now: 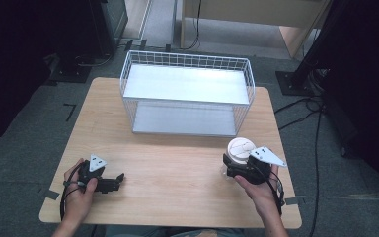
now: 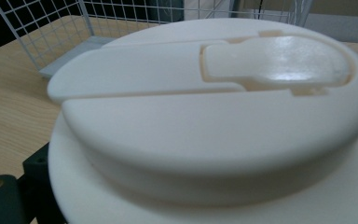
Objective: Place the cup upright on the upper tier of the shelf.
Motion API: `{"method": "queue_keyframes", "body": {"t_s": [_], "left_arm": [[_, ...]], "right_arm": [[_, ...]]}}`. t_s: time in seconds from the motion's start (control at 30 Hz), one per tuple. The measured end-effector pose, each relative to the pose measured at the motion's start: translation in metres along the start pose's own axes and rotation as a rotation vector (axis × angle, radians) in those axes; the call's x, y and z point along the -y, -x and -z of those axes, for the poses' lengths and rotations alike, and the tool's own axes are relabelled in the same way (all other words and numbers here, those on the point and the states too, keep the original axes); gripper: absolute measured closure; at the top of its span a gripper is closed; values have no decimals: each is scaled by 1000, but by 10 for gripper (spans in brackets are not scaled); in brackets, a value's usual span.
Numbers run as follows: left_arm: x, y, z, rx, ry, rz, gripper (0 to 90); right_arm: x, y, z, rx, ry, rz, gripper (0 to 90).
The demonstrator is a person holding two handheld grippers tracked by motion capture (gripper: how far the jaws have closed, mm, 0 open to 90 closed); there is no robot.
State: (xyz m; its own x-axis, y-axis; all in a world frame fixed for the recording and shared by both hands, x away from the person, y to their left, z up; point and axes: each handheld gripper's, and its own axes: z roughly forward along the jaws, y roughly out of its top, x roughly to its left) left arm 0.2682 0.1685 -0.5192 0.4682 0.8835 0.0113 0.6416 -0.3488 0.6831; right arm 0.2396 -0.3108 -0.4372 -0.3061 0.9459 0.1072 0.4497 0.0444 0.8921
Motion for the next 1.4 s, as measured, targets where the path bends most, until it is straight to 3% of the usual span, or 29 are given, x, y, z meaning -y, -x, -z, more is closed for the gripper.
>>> {"method": "queue_keyframes", "body": {"t_s": [0.3,0.5,0.83,1.4], "left_arm": [[0,0,0,0,-1,-1,0],[0,0,0,0,-1,-1,0],[0,0,0,-1,0,0,0],[0,0,0,0,-1,-1,0]], "right_arm": [[1,-2,2,-4,4,-9,67],[0,-7,0,11,15,19,76],[-4,-15,3,-3,31,24,84],[-28,-27,7,-14,84,33,87]]}}
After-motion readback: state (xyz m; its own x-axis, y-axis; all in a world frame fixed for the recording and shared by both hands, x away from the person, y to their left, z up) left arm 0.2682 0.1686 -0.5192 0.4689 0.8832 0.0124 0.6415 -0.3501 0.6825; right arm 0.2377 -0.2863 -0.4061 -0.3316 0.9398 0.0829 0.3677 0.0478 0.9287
